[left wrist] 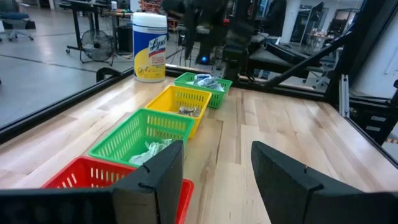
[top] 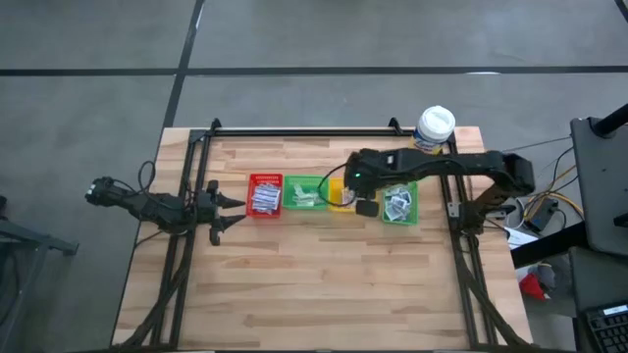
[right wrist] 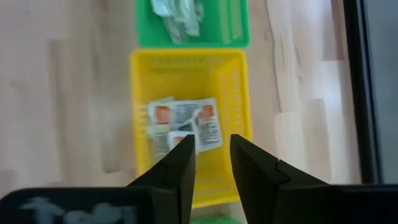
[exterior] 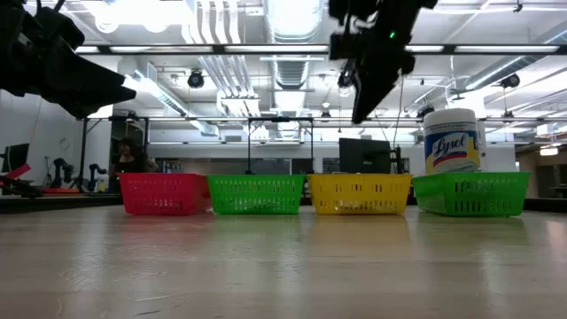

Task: Pick & Place First Aid Supplies
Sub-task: Return to Home Position

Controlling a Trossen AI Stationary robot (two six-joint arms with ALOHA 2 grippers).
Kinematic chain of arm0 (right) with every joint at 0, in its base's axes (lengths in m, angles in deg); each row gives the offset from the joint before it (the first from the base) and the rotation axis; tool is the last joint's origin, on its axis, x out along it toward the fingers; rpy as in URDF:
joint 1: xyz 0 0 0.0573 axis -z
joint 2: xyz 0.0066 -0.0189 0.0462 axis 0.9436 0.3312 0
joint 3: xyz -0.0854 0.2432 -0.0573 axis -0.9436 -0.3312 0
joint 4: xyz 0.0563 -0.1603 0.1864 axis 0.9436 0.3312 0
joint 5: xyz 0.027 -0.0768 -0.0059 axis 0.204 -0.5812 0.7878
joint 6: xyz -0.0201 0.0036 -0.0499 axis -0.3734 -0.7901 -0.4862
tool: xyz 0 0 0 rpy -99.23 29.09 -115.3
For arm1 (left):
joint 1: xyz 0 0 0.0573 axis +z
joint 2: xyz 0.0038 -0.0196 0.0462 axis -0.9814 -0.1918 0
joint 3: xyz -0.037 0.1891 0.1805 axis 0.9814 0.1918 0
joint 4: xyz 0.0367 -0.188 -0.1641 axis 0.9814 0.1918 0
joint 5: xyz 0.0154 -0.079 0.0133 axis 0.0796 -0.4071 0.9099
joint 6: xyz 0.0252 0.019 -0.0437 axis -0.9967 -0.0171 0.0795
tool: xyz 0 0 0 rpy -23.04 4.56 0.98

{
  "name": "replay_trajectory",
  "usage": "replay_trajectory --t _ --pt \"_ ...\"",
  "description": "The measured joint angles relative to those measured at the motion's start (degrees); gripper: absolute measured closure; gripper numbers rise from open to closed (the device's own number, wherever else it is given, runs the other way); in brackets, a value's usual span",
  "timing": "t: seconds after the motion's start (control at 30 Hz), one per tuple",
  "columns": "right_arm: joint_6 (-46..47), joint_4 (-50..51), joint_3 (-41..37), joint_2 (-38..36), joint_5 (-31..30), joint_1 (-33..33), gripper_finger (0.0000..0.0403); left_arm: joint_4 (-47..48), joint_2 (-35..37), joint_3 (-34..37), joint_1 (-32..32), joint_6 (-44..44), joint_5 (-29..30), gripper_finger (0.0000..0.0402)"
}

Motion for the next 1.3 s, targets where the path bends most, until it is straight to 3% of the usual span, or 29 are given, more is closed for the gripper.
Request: replay_trajectory --t 0.27,0.67,0.87,1.3 --pt "4.71 -0.48 -6.55 -12.27 2.57 -3.24 0.0325 0.00 0.00 0.00 -0.02 0.00 -0.02 0.0213" --pt "11.98 -9.19 -25.72 -33.04 3.39 -8.65 0.0344 -0.01 -0.02 0.00 0.00 0.00 0.01 0.0213" --pt "12.19 -14.54 -33.71 -41.41 10.23 -8.66 0.0345 -0.01 -0.02 0.00 0.00 0.00 0.01 0.0213" --pt "9.15 -20.72 -42.02 -57.52 10.50 -8.63 0.0346 -0.01 -0.02 0.00 -0.01 0.00 0.00 0.0213"
